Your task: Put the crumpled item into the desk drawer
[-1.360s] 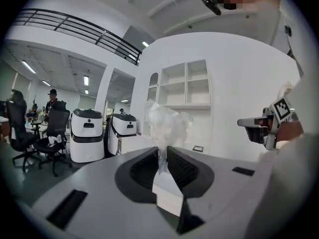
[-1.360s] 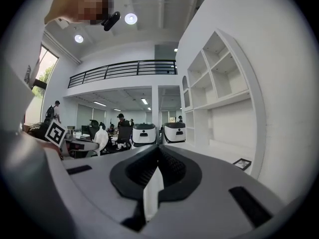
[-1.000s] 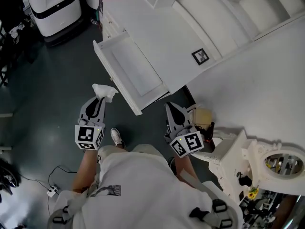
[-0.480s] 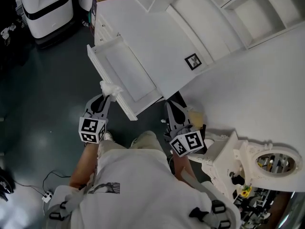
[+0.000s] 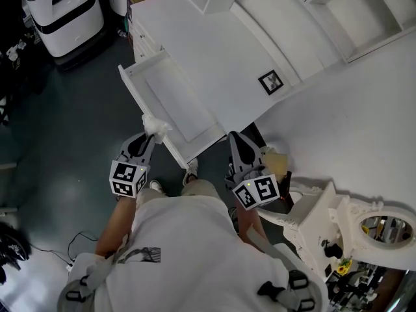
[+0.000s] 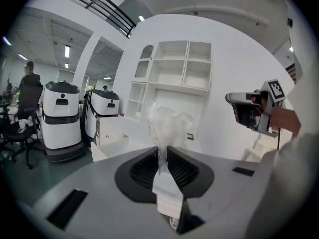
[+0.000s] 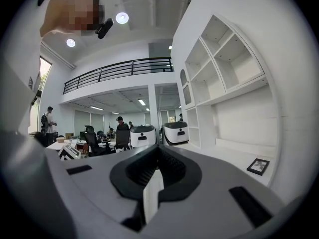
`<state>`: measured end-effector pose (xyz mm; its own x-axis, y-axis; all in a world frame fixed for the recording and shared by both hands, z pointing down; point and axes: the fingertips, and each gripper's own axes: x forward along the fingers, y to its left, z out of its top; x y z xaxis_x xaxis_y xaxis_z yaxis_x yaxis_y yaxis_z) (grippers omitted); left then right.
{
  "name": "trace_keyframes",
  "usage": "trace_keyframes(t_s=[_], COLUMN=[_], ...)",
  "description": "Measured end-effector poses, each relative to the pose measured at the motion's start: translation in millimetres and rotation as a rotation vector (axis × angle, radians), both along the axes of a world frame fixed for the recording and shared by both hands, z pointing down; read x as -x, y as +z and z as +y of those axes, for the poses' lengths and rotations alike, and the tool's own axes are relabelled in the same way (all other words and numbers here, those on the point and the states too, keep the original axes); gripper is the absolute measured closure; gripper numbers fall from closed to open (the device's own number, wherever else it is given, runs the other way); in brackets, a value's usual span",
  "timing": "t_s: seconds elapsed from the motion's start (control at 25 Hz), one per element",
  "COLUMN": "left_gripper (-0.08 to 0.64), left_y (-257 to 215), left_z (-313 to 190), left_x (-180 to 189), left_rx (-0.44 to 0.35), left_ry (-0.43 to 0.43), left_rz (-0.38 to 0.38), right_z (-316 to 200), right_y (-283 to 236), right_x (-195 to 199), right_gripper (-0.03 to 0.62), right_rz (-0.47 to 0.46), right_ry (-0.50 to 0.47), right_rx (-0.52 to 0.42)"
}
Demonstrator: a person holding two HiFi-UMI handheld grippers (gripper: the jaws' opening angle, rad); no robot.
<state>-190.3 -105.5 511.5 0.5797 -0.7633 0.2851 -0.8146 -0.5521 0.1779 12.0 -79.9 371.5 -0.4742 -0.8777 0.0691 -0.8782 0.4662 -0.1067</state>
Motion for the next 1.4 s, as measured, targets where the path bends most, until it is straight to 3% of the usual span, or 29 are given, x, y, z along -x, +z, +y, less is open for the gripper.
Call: trace_keyframes(t_s=[0.36, 0.56, 1.04, 1.4], left_gripper=[0.495, 0.495, 0.495, 0.495], left_y=[-1.4, 11.0, 82.3, 136.7], left_z=[-34.4, -53.8, -90.0, -120.6], left_x=[-40.1, -59.1, -95.3, -107.6], left_rx=[0.045, 0.079, 0.301, 0.397], left_ry=[-0.041, -0.086, -0.087, -0.12], left_rz=[-0.051, -0.064, -0.174, -0.231], right_z=[-65.9, -86.6, -126.7, -148.9], right_y=[-6.1, 13.8, 49.8, 69.0], right_x=[-24.9, -43.5, -64.9, -69.2], right_gripper=[0.581, 0.581, 0.581, 0.581], right_rz=[-0.058, -0.076, -0.102, -0.105], right_ry=[-0.111, -0.153, -0.257, -0.316], right_rx=[-0.022, 0.028, 0.096, 0.133])
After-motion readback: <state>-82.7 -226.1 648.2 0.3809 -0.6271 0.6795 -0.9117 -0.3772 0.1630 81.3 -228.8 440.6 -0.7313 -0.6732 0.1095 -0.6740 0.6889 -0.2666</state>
